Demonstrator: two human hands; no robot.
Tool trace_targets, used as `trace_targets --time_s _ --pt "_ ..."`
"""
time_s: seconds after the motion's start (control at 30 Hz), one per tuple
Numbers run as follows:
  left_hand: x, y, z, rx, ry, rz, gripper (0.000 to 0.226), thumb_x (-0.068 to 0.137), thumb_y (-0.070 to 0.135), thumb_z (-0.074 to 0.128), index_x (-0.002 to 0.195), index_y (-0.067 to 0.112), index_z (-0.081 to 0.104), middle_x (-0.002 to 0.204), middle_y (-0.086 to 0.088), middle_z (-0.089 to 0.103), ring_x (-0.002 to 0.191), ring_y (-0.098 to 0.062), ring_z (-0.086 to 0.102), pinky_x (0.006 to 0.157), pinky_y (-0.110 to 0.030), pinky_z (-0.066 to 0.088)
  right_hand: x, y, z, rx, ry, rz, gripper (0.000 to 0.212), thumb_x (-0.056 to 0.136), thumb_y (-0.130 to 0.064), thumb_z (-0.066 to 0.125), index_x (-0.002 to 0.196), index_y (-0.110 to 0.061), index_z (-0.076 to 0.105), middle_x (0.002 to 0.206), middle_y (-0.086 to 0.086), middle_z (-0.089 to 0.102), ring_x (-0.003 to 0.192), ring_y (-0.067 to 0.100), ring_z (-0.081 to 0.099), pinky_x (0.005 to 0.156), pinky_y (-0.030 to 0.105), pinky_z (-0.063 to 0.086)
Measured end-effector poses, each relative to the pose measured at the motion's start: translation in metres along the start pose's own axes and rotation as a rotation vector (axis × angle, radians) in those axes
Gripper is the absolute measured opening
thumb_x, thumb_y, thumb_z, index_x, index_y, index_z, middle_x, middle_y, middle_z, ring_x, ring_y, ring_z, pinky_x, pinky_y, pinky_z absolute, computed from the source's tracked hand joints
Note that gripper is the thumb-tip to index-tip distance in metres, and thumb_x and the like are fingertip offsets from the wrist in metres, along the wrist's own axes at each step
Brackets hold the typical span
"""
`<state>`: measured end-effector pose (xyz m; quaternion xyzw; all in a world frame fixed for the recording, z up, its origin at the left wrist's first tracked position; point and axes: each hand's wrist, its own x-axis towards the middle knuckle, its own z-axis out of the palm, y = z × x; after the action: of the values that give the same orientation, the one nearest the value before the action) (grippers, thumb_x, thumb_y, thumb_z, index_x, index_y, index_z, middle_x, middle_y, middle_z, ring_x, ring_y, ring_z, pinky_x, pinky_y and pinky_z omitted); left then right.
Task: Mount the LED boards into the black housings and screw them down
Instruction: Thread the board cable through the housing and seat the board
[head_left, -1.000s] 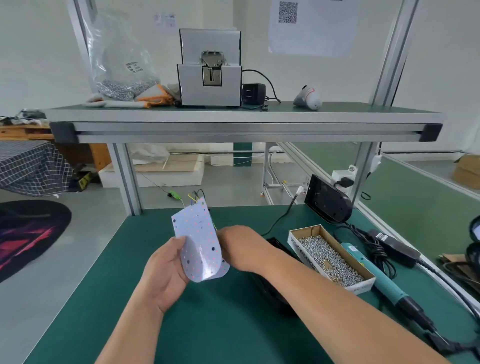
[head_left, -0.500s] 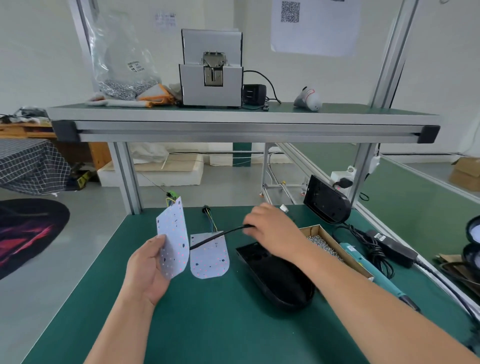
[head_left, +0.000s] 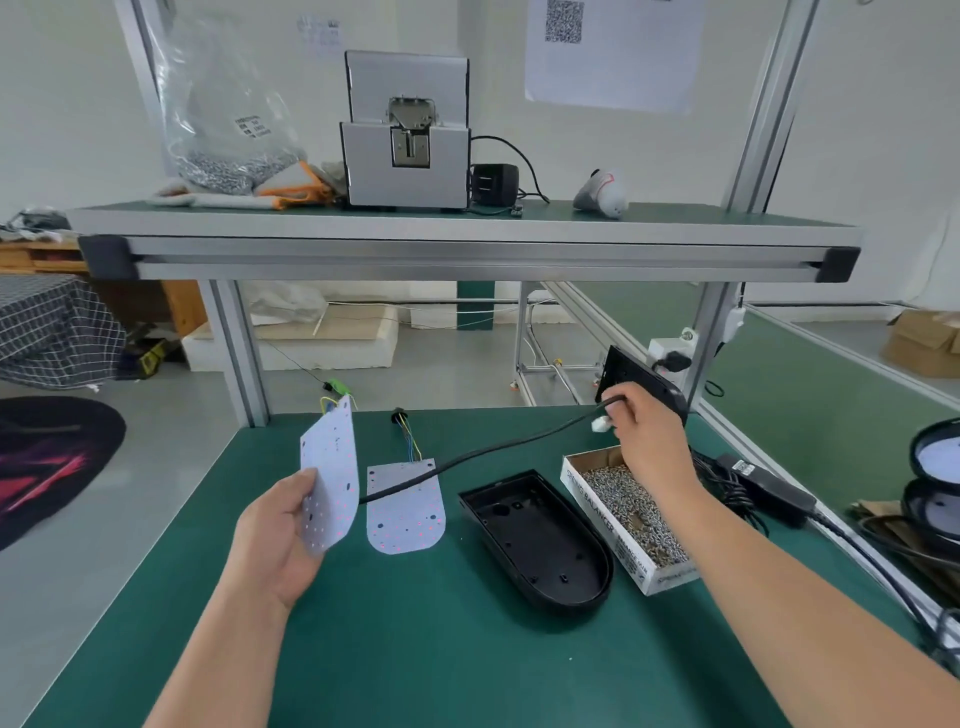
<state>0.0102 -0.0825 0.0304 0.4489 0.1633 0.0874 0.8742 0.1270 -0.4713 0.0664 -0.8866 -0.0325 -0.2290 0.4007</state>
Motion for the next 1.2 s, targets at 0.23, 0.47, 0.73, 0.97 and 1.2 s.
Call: trace_targets --time_s 0.23,0.47,0.73,0.97,1.2 --pt "-0.013 -0.032 0.041 0.225 -0.150 -0.053 0.029 0.111 0.013 0.049 0.122 -0.010 0.063 0.118 -0.028 0.075 0.097 -0.040 0.074 0.089 -0.064 0.061 -0.048 -0.029 0.009 0.675 0.008 0.027 0.015 0.104 0.001 0.055 0.103 -0.011 0.065 0.099 0.007 0.078 0.094 0.024 0.078 0.083 0.033 0.064" --pt "-0.031 -0.062 0.060 0.211 -0.240 -0.184 0.029 0.111 0.014 0.049 0.118 -0.006 0.070 0.110 -0.018 0.079 0.085 -0.026 0.079 0.063 -0.035 0.063 -0.088 -0.036 0.043 0.509 -0.118 -0.025 0.022 0.099 0.006 0.056 0.096 -0.012 0.067 0.095 -0.003 0.071 0.091 0.021 0.074 0.087 0.044 0.063" --pt "-0.035 -0.067 0.063 0.168 -0.327 -0.256 0.025 0.110 0.017 0.051 0.118 -0.002 0.066 0.112 -0.017 0.078 0.088 -0.028 0.078 0.068 -0.038 0.063 -0.087 -0.050 0.050 0.324 -0.212 -0.120 0.023 0.092 -0.007 0.060 0.091 -0.028 0.068 0.091 -0.009 0.072 0.090 0.012 0.069 0.086 0.046 0.054" --pt "-0.033 -0.070 0.063 0.166 -0.379 -0.243 0.030 0.108 0.019 0.053 0.126 -0.002 0.062 0.117 -0.017 0.076 0.094 -0.029 0.075 0.076 -0.041 0.063 -0.085 -0.058 0.055 0.504 -0.305 -0.077 0.024 0.090 0.003 0.061 0.089 -0.017 0.073 0.082 -0.002 0.073 0.082 0.024 0.069 0.083 0.050 0.058" --pt "-0.034 -0.073 0.064 0.210 -0.414 -0.194 0.034 0.103 0.020 0.058 0.128 -0.002 0.061 0.120 -0.019 0.075 0.098 -0.030 0.074 0.084 -0.045 0.060 -0.081 -0.056 0.050 0.759 -0.339 0.132 0.015 0.091 -0.001 0.070 0.088 -0.014 0.077 0.080 0.010 0.076 0.069 0.014 0.071 0.065 0.024 0.055"
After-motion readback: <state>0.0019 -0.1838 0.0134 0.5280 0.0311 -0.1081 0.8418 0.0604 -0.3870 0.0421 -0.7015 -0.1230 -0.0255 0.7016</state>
